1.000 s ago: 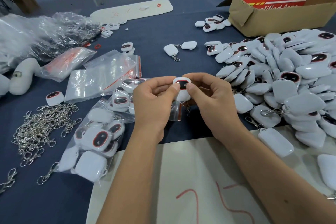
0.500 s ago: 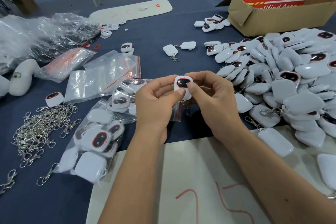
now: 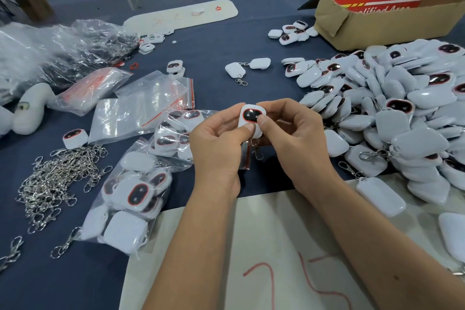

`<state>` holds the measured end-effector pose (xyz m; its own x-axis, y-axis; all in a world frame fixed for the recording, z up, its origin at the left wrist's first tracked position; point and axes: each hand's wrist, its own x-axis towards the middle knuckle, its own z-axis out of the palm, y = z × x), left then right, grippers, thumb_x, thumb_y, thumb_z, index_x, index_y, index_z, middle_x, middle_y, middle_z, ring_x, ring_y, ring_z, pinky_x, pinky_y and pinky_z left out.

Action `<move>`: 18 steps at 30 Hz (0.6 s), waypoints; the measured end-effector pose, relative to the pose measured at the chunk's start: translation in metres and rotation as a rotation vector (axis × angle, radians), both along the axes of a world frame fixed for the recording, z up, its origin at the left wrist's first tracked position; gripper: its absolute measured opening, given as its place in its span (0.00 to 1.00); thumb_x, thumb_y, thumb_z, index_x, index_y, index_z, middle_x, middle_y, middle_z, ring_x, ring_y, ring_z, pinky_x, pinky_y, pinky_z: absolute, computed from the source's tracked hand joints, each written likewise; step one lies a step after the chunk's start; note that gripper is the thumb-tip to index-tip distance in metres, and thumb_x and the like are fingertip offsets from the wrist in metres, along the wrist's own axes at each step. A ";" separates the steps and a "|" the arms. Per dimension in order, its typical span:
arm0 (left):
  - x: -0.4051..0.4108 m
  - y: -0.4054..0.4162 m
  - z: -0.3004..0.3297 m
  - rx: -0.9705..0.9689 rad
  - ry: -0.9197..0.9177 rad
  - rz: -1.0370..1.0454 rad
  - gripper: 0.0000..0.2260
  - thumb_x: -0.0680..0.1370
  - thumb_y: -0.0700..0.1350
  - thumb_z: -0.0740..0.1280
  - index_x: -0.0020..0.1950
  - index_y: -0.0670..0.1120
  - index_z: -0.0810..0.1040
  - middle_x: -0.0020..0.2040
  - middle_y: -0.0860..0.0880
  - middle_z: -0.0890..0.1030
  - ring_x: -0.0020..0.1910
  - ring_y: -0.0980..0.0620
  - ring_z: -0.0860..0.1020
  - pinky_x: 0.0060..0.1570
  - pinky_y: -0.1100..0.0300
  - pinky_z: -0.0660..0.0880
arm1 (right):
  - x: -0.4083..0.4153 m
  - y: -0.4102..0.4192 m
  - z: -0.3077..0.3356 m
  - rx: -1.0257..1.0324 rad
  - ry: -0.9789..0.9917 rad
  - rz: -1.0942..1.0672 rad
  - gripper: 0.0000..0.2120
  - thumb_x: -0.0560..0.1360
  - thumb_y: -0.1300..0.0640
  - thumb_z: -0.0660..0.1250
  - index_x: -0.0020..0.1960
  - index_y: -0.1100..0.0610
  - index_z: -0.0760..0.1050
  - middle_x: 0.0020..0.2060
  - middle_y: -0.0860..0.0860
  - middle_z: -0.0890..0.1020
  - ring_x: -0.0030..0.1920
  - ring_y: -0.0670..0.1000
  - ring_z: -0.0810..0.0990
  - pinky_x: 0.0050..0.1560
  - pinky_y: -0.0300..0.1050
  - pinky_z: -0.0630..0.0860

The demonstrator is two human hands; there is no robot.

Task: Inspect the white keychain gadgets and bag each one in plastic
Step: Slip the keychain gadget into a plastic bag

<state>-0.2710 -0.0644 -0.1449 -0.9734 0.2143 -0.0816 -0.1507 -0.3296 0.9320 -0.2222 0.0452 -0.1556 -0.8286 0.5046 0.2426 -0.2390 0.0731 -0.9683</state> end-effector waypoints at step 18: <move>-0.007 -0.010 0.002 -0.053 0.011 -0.117 0.10 0.77 0.32 0.70 0.56 0.40 0.86 0.49 0.39 0.87 0.48 0.43 0.86 0.48 0.53 0.83 | -0.002 0.003 -0.003 -0.050 -0.022 0.000 0.07 0.79 0.66 0.69 0.51 0.58 0.84 0.42 0.54 0.87 0.43 0.53 0.87 0.43 0.42 0.82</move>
